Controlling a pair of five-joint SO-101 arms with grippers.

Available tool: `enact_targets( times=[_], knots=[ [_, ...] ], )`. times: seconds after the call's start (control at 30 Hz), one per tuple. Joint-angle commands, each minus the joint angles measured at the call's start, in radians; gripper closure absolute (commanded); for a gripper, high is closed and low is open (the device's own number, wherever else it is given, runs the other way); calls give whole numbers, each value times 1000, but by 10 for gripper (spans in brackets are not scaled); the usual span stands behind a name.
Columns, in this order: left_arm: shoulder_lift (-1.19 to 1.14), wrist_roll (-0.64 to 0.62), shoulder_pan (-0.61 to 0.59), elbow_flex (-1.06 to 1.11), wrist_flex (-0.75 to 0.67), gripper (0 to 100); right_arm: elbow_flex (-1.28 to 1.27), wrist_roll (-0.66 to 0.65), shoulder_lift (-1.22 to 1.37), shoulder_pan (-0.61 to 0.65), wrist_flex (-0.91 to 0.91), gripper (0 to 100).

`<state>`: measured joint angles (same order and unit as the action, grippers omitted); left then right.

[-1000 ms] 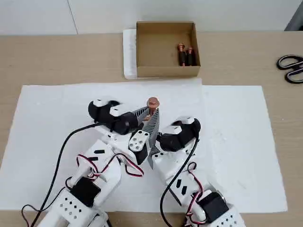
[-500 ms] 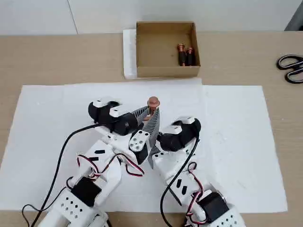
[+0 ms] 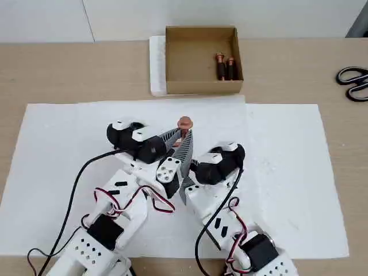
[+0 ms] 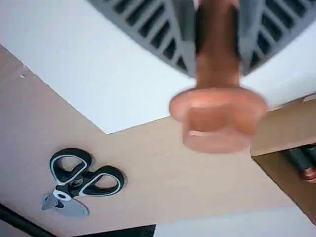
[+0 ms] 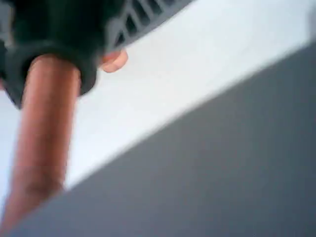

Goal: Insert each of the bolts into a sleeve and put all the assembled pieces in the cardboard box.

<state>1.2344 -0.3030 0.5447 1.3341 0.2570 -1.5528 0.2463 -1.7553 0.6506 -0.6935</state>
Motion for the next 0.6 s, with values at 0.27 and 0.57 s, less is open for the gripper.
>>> enact_targets(
  times=[0.27, 0.57],
  knots=[
    [11, 6, -3, -7, 49, 994, 14, -9, -5, 2, 16, 995],
    [11, 6, -2, -13, 112, 994, 14, -9, -7, 2, 18, 995]
  ],
)
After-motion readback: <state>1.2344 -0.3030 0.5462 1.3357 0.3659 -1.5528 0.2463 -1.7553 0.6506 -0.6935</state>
